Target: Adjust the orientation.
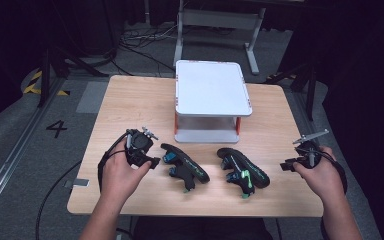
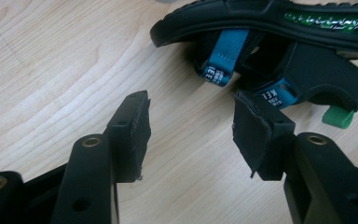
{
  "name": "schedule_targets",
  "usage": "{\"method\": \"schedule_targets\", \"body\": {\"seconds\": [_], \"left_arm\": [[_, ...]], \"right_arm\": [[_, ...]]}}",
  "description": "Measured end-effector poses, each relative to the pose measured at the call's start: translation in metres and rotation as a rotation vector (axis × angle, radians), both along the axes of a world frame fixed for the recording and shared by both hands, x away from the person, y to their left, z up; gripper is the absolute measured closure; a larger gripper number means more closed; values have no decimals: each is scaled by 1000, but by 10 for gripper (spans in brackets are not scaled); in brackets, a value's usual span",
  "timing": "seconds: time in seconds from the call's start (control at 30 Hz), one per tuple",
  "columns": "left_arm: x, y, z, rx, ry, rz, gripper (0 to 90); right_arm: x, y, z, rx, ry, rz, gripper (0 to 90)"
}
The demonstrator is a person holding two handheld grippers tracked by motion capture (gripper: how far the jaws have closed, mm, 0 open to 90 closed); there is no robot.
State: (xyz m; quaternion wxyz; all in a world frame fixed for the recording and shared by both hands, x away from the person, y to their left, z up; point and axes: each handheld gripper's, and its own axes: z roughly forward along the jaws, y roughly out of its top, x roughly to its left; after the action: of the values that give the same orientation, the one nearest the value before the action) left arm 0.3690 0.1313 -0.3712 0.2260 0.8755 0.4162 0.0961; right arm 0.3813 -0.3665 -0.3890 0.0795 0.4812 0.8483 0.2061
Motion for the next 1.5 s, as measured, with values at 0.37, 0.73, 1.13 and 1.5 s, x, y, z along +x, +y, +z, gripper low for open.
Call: {"method": "schedule_targets", "body": {"seconds": [0.37, 0.73, 1.13, 1.5], "left_arm": [[-1, 4, 1, 1, 15, 19, 486], [-5, -15, -3, 7, 65, -60, 423], [-4, -45, -51, 42, 192, -177, 394], [0, -57, -61, 31, 147, -192, 507]], "right_arm": [[-1, 2, 0, 0, 3, 2, 656], [-1, 4, 0, 9, 7, 6, 634], [0, 4, -1, 12, 11, 12, 627], [2, 3, -5, 14, 25, 6, 625]]}}
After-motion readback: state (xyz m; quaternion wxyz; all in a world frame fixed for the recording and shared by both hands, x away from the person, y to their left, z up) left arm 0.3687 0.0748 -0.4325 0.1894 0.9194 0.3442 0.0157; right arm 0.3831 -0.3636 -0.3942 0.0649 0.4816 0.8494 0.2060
